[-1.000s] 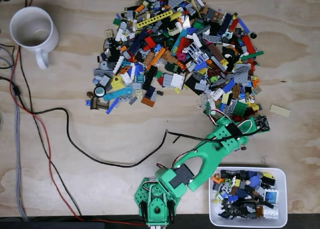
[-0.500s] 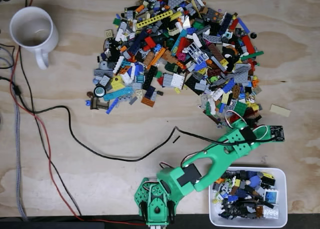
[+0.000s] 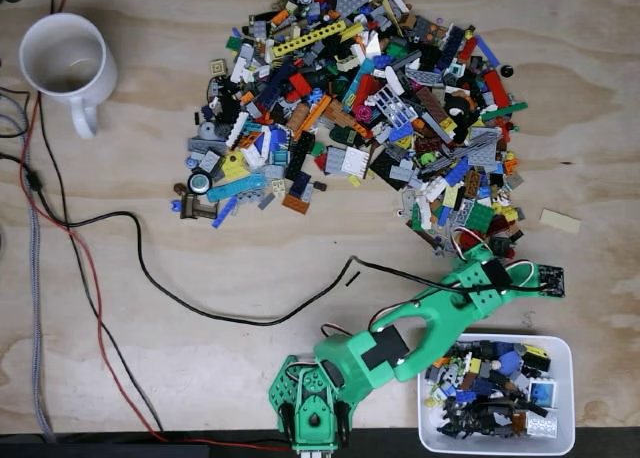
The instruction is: Find the closest Lego and put it in the bin.
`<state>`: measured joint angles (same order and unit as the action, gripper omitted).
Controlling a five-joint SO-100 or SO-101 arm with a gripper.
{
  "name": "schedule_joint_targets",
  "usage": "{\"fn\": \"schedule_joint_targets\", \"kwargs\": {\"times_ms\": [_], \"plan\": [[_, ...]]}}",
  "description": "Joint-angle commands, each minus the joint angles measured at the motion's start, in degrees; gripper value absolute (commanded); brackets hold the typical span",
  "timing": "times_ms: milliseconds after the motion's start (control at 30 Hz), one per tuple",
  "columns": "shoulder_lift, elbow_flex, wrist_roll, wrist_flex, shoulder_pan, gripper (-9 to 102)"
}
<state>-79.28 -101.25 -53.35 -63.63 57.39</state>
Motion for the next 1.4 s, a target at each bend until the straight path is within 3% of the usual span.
{"fn": "schedule_joint_targets", "kwargs": {"times_ms": [0,1367], "plan": [[-0.3,1.3,1.1,1.5,0.5,21],[-0.4,3.7,22.3,6.2,6.3,20]]}}
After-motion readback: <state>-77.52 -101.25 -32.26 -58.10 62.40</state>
